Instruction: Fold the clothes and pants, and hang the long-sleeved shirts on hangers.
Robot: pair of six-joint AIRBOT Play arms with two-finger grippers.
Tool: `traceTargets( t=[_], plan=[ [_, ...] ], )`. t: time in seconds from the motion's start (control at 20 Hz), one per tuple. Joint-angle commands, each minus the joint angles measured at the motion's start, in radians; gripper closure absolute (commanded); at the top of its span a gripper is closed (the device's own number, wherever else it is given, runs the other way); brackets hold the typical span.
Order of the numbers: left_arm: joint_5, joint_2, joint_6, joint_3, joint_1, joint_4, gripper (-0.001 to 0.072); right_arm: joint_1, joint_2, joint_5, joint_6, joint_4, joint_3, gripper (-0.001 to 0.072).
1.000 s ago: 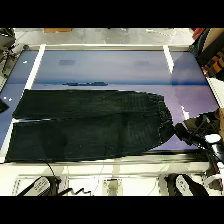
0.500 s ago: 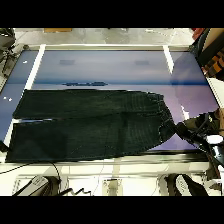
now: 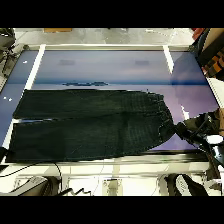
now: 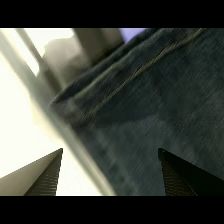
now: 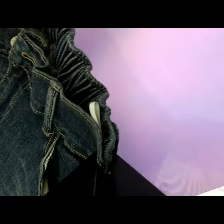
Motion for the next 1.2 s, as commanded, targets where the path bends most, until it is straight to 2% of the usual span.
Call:
traceTargets(
  t=[0.0, 0.1, 0.15, 0.3, 0.35, 0.4, 0.45, 0.55, 0.65, 0.8, 1.0, 1.15],
  plan=[
    [0.059, -0.053, 0.018, -0.008, 0.008, -0.076, 0.0012, 0.0, 0.001, 0.009, 0.0, 0.0, 0.0, 0.0654],
    [0.087, -0.082, 0.019, -0.008, 0.008, -0.075, 0.0014, 0.0, 0.001, 0.018, 0.0, 0.0, 0.0, 0.0654],
    [0.092, -0.095, 0.029, -0.008, 0.008, -0.075, 0.0058, 0.0, 0.001, 0.027, 0.001, 0.0, 0.0, 0.0654],
    [0.096, -0.103, 0.079, -0.006, 0.008, -0.098, 0.0422, 0.0, 0.002, 0.065, 0.0, -0.006, 0.004, 0.0654],
    [0.094, -0.1, 0.091, -0.002, 0.008, -0.121, 0.057, 0.0, 0.002, 0.085, 0.0, -0.016, 0.012, 0.0655],
    [0.079, -0.095, 0.129, 0.006, 0.008, -0.167, 0.0686, 0.0, 0.002, 0.115, 0.0, -0.03, 0.026, 0.0655],
    [0.058, -0.082, 0.195, 0.013, 0.008, -0.22, 0.0684, 0.0, 0.003, 0.151, 0.0, -0.043, 0.043, 0.0655],
    [0.002, -0.03, 0.386, 0.016, 0.008, -0.343, 0.0684, 0.0, 0.018, 0.237, 0.001, -0.08, 0.085, 0.0655],
    [0.018, 0.035, 0.393, 0.017, 0.008, -0.403, 0.0684, -0.001, 0.063, 0.322, 0.036, -0.18, 0.121, 0.0656],
    [0.031, 0.111, 0.448, 0.018, 0.008, -0.488, 0.0684, -0.001, 0.191, 0.395, 0.178, -0.357, 0.127, 0.0656],
    [0.076, 0.19, 0.509, 0.019, 0.008, -0.713, 0.0685, -0.001, 0.418, 0.483, 0.242, -0.388, 0.158, 0.0656],
    [0.141, 0.209, 0.508, 0.032, -0.006, -0.819, 0.0688, -0.001, 0.508, 0.483, 0.306, -0.526, 0.237, 0.0656]
  ],
)
